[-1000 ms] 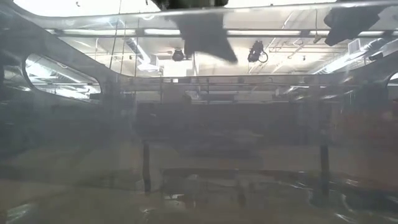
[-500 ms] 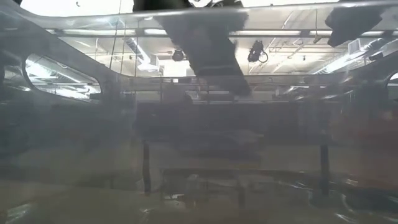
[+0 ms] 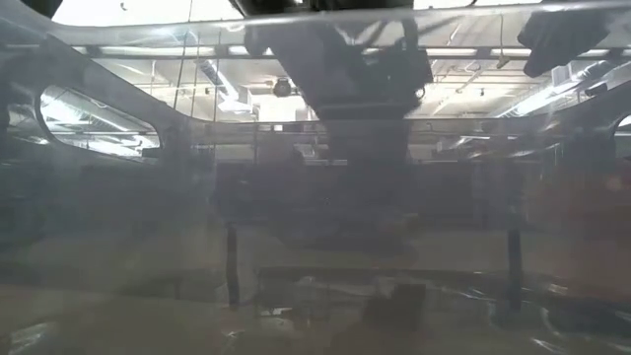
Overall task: Sort Maruchan noodles
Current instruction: Put the black noodle pack into the black bin
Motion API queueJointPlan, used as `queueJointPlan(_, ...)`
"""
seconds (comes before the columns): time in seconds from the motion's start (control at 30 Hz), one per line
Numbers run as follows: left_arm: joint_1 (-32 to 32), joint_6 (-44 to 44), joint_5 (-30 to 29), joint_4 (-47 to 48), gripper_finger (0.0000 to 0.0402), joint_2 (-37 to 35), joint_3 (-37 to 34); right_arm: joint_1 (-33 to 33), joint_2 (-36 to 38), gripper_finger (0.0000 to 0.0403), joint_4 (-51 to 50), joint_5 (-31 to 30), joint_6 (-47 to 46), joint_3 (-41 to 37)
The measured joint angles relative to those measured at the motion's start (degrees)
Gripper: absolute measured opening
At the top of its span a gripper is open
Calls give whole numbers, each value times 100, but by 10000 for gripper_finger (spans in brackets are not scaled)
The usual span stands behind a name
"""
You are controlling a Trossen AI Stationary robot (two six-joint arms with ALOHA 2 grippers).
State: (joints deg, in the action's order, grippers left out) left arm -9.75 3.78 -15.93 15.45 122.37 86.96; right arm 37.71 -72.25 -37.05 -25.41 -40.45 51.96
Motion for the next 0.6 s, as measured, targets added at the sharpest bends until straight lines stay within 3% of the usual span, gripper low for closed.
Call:
queueJointPlan(0.37, 1, -152, -149, 325, 174, 319, 11, 0, 0, 128, 1, 3, -1, 0)
queueJointPlan(0.5, 67, -149, -144, 326, 124, 371, 13, 0, 0, 128, 8, 2, 9, 0)
queueJointPlan(0.6, 126, -108, -147, 325, 61, 415, 15, 0, 0, 128, 31, 4, 9, 0)
